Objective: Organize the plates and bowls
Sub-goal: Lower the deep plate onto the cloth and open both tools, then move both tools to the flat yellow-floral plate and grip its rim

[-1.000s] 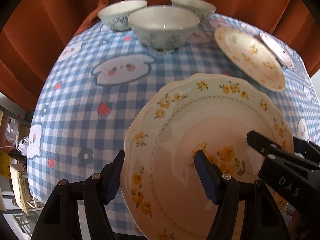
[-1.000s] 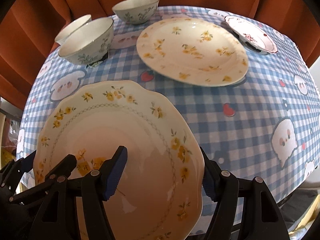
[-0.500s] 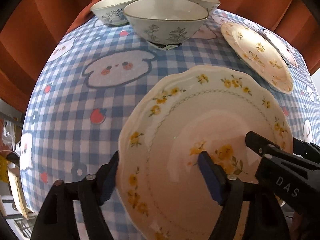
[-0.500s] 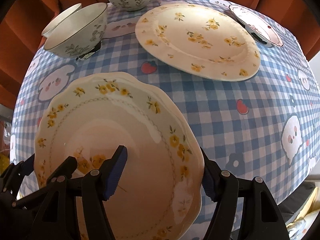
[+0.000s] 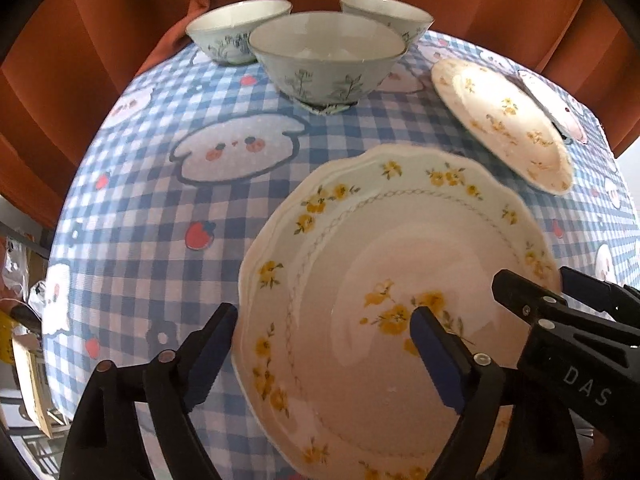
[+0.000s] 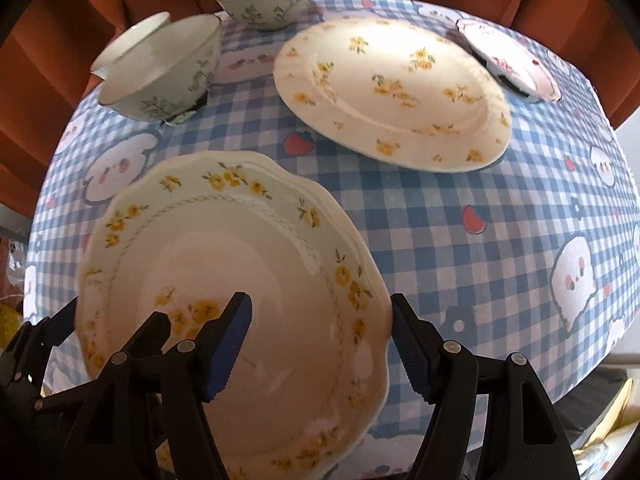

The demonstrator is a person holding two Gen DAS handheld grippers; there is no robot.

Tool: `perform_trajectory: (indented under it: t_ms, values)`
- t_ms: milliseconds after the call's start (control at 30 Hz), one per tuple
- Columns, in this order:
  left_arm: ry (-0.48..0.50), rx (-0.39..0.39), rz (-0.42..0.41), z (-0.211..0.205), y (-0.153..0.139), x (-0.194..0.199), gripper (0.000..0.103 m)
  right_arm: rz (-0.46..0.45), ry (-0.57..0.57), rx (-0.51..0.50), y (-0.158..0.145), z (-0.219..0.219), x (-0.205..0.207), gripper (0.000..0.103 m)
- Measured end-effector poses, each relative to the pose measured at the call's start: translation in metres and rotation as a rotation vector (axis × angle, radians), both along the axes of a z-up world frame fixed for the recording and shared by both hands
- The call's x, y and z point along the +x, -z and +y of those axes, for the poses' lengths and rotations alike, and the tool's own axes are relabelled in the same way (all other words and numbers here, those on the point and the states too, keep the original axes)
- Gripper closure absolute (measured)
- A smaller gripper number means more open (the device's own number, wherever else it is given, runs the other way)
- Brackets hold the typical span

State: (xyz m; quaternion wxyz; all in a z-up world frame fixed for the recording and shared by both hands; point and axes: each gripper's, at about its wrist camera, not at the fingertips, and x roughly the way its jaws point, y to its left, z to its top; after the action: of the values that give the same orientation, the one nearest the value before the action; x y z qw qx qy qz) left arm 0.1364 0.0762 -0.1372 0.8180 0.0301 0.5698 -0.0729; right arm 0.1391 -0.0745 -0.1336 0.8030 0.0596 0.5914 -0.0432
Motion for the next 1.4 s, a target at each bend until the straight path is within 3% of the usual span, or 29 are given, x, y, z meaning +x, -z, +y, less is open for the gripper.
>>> perform_trajectory:
  t_ms: [300,600,1000,1400]
  values:
    - [-0.001,-0.032,-0.062,0.002,-0.040,-0.008,0.008,-0.097,-0.049,0.009,-0.042,0.006,-0.007,0.026]
    - [0.054,-0.078,-0.177,-0.025,-0.070,-0.009,0.008,-0.236,-0.081,0.021,-0.075,-0.007,-0.014,0.025]
    - [0.052,-0.063,-0.236,-0.088,-0.072,0.011,0.008,-0.300,-0.042,-0.038,-0.084,-0.067,0.002,0.025]
    - [-0.031,-0.027,-0.283,-0.153,-0.071,0.059,0.011,-0.325,-0.087,0.000,-0.080,-0.135,0.057,0.025]
